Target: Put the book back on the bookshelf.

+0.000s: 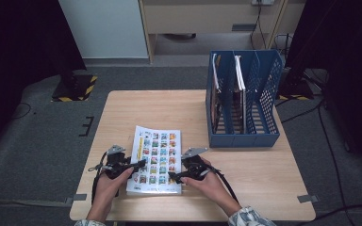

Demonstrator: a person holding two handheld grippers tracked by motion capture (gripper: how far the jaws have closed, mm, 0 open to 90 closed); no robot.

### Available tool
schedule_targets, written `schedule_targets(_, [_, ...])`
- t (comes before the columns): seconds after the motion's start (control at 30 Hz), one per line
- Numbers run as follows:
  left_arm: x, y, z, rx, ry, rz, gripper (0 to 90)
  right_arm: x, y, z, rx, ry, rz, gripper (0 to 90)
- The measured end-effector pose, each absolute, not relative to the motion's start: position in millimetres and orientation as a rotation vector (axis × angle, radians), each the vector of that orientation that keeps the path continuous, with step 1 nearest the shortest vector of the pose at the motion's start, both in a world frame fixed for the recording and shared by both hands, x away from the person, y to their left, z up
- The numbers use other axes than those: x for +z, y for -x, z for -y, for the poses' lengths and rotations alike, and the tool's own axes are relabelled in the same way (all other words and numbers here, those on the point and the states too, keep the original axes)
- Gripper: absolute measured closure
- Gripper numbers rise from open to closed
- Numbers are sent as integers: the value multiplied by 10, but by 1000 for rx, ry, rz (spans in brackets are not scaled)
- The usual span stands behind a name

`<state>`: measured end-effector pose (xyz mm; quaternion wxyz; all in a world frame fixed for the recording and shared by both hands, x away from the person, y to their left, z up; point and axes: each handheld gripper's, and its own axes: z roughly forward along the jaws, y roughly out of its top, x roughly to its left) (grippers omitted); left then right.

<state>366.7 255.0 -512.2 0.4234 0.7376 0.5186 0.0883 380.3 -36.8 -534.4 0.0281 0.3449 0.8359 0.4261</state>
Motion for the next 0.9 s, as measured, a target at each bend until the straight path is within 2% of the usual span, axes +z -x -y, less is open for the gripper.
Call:
schedule_targets(0.23, [-5176, -3757, -2467, 262, -1856, -1319, 439, -5347, -3802, 372, 1315, -1057, -2583, 187])
schedule_targets(0.3, [-5174, -3755, -2463, 277, -1860, -1321, 479, -5348, -3802, 373, 1317, -1055, -2585, 186])
schedule_targets(0.43, [-5165, -3735, -2474, 300, -1828, -1315, 650, -5348, -3802, 370, 1312, -1047, -2585, 175])
schedule_targets(0.53, [-5137, -3708, -2474, 329, -1829, -1289, 727, -5349, -3802, 366, 1314, -1045, -2584, 167])
schedule_targets(0.7, [-5075, -3659, -2416, 390, -1833, -1240, 791, -5352, -3805, 369, 1304, -1035, -2586, 137])
schedule_targets(0.9, [-4995, -3588, -2355, 465, -1828, -1182, 822, -5351, -3813, 371, 1300, -1028, -2592, 124])
